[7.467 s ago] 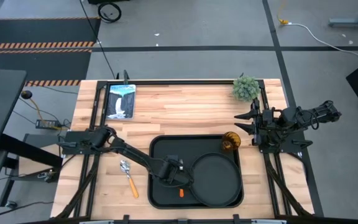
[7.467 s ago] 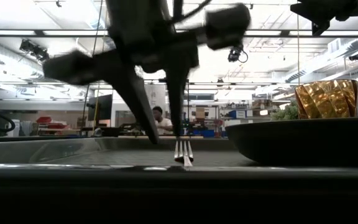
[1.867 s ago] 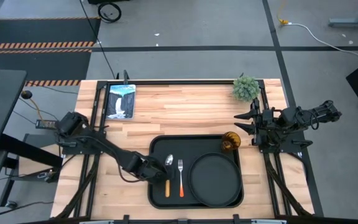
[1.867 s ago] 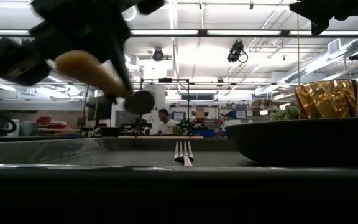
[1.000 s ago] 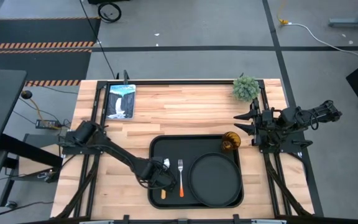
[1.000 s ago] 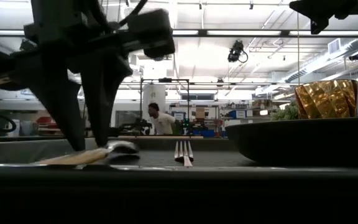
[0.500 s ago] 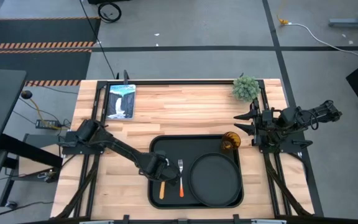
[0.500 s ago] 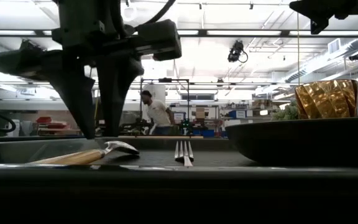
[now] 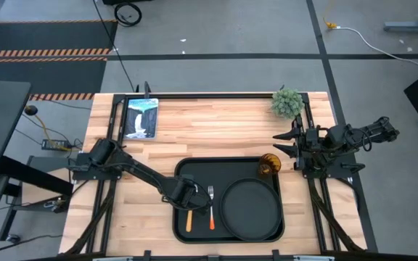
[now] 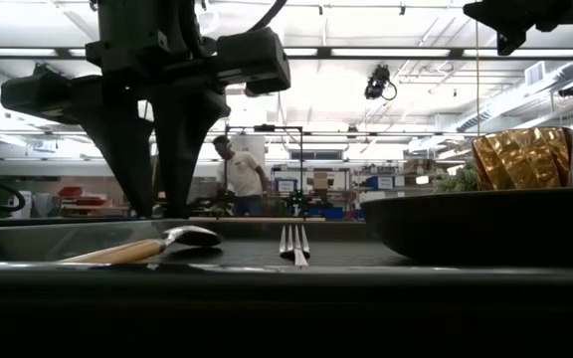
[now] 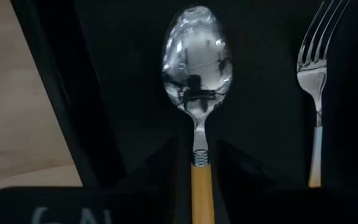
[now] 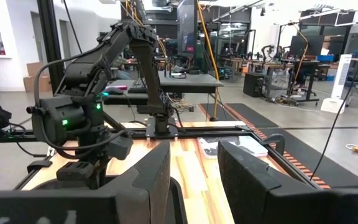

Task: Pick and place plate/cup/fork/spoon on tray
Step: Put the yellow spoon to the left side of the orange fork on the black serving tray

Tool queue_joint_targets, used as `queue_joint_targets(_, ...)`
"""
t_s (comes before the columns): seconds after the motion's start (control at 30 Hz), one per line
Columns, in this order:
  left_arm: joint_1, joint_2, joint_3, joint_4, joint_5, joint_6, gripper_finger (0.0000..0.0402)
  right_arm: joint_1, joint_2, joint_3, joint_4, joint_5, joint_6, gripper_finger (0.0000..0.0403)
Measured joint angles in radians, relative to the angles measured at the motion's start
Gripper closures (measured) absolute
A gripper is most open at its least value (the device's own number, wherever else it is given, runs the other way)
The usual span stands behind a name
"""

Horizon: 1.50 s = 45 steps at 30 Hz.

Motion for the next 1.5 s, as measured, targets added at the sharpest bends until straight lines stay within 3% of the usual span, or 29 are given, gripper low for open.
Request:
queue_joint_targets(0.33,0.000,0.028,-0.002,0.032,0.025,0.017,0.0311,0.000,0.000,0.000,-0.001,-0.002,0.000,0.0261)
queue_joint_targets(0.63,0.008,0.050,-0.002,0.051,0.043,0.050,0.0244,0.000,0.006,0.000,0.001,-0.002,0.000,0.0261)
queue_joint_targets(0.77,0.013,0.056,-0.002,0.047,0.043,0.064,0.0239,0.000,0.009,0.000,0.003,-0.002,0.001,0.0261)
queue_joint_targets(0.93,0.020,0.065,-0.001,0.050,0.043,0.084,0.0276,0.000,0.010,0.000,0.004,-0.002,0.001,0.0261)
queue_joint_targets(1.23,0.022,0.074,0.000,0.066,0.049,0.111,0.0378,0.000,0.010,0.000,0.001,-0.002,0.001,0.0261)
queue_joint_targets(1.5,0.033,0.065,0.032,0.046,0.061,0.130,0.0387,0.000,0.010,0.000,0.001,-0.002,0.001,0.0261)
